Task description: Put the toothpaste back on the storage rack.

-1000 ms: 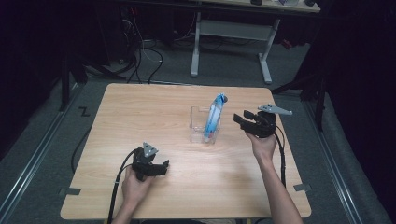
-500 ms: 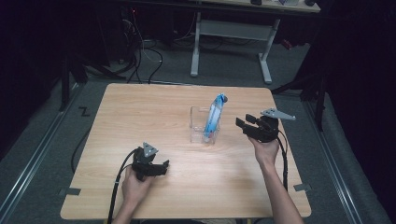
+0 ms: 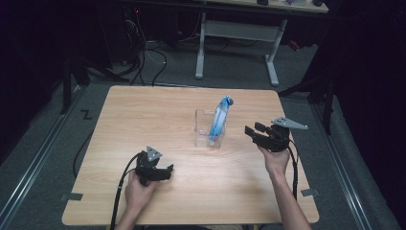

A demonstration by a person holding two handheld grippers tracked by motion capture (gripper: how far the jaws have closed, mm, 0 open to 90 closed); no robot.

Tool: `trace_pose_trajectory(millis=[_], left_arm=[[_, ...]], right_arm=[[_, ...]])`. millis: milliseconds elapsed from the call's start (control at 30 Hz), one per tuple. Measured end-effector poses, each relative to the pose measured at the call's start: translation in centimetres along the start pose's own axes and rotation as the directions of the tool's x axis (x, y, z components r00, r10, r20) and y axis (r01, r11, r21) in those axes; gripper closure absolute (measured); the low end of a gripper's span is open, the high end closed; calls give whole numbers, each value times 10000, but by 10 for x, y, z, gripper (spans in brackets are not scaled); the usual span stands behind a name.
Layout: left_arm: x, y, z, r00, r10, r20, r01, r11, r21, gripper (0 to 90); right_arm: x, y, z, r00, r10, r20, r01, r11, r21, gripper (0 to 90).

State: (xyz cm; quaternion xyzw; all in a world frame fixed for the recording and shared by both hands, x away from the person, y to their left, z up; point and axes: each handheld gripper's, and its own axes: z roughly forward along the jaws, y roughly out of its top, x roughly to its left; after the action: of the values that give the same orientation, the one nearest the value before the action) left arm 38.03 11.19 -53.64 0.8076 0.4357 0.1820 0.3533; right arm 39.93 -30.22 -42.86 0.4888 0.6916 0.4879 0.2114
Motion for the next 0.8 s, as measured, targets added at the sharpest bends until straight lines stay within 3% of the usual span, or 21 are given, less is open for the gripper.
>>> trace_pose_trajectory(millis=[800], left_arm=[[0,0,0,10000,-3,2,3,10000,-10,161]], right_arm=[[-10,-31,-14,9985,543,76,-544,9983,191,468]])
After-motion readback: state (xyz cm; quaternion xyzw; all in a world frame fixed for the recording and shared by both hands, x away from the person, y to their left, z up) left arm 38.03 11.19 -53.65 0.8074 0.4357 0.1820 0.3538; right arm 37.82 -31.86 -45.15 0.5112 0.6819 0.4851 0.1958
